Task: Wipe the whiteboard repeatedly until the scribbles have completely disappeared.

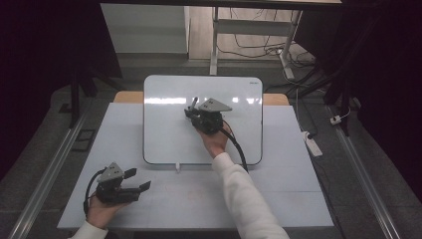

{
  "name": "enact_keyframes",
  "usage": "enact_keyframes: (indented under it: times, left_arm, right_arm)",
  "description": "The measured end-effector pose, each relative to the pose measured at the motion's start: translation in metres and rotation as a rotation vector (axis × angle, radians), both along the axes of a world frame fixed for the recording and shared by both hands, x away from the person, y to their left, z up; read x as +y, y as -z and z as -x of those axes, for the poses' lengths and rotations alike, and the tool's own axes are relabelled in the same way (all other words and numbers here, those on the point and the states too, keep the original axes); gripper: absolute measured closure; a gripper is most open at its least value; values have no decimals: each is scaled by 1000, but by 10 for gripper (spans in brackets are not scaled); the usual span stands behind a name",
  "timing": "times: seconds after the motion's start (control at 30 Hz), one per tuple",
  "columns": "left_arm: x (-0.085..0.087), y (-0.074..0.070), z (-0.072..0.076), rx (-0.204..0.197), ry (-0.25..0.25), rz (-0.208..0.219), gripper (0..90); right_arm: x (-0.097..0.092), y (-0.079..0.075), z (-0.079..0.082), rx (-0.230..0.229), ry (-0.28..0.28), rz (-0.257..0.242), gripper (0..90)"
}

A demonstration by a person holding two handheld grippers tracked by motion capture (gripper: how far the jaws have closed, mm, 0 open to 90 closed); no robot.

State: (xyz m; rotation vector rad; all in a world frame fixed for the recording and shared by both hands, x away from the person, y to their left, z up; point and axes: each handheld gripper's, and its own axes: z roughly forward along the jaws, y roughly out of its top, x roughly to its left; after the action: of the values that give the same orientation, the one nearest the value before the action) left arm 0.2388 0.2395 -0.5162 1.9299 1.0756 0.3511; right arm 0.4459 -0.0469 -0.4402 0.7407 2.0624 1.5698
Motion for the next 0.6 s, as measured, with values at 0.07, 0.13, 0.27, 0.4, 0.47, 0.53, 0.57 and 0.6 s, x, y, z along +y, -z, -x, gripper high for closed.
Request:
enact_keyframes:
  times: [0.07, 0.13, 0.27, 0.4, 0.47, 0.53, 0.57, 0.6]
  left_arm:
    - [0, 0, 0, -1, 1, 2, 248]
    - [1, 0, 0, -1, -1, 4, 249]
    - [0, 0, -1, 1, -1, 2, 249]
    - [1, 0, 0, -1, -2, 6, 250]
    - [1, 0, -1, 2, 2, 5, 250]
    - [0, 0, -1, 2, 3, 3, 250]
    - [0, 0, 0, 2, 3, 4, 250]
    - [0, 0, 0, 0, 3, 4, 250]
  right_arm:
    - [-2, -1, -2, 10, 14, -29, 778]
    - [7, 4, 3, 13, -49, 16, 778]
    - [8, 4, 3, -4, -64, 40, 778]
    - [5, 3, 2, 9, -30, 9, 778]
    - [13, 9, 9, 7, -103, 68, 778]
    - [11, 10, 10, -4, -103, 85, 779]
    - [7, 8, 7, 2, -74, 55, 778]
    - [2, 6, 4, 3, -39, 23, 779]
